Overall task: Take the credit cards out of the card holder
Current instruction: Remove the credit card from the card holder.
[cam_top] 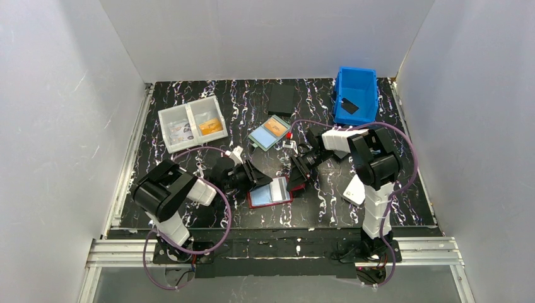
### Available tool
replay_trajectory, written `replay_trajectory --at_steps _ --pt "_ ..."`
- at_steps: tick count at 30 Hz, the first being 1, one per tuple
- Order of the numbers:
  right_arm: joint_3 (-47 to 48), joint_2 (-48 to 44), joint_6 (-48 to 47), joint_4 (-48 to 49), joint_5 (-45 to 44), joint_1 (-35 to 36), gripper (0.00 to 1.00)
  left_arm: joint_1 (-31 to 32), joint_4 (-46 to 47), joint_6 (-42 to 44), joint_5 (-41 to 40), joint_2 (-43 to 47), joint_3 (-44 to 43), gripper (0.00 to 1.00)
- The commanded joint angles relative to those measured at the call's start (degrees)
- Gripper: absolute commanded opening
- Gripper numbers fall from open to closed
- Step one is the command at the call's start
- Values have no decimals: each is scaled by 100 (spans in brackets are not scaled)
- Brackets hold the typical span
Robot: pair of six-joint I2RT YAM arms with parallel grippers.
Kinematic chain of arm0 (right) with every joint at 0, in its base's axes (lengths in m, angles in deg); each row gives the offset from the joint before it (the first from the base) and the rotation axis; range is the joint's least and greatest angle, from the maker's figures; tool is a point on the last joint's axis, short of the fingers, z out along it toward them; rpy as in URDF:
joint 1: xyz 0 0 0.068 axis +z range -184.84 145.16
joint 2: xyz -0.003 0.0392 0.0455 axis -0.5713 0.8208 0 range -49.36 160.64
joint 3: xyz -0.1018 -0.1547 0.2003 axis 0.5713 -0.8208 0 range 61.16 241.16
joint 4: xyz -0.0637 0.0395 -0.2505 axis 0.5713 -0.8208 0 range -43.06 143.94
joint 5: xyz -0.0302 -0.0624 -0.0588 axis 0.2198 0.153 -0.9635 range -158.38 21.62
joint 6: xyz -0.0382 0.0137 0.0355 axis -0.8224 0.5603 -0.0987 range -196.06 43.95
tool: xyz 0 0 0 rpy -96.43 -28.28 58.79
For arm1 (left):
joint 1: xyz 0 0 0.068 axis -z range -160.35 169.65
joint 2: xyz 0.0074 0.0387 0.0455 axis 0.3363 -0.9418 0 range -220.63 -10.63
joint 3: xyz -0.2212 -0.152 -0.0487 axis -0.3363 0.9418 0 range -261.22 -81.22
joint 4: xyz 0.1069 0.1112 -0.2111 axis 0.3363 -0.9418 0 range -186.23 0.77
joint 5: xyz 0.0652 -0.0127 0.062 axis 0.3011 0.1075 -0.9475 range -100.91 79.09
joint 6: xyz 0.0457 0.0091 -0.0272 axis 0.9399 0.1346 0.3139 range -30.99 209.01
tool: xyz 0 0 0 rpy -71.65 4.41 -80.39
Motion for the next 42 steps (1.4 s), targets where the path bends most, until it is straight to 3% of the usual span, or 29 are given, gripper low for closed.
replay_trajectory --at_steps 1,11,14,16,25,36,42 --pt "110 88 153 113 163 3 46 26 495 -277 341 -384 -145 24" --pt "-41 78 890 740 -93 126 42 94 495 -295 217 -539 -5 30" --pt "-232 -56 1432 1309 -361 138 41 94 409 -284 185 -517 33 48" --pt "-329 -112 1695 1583 -516 142 40 93 350 -244 187 -464 59 50" --pt "-412 -125 2115 1988 -794 160 39 94 -96 -107 147 -154 123 47" --pt "-634 -367 2733 2494 -1578 160 32 206 -147 -259 173 -140 96 30" --pt "-637 -545 2648 2373 -1819 163 31 324 -188 -279 79 -149 85 29"
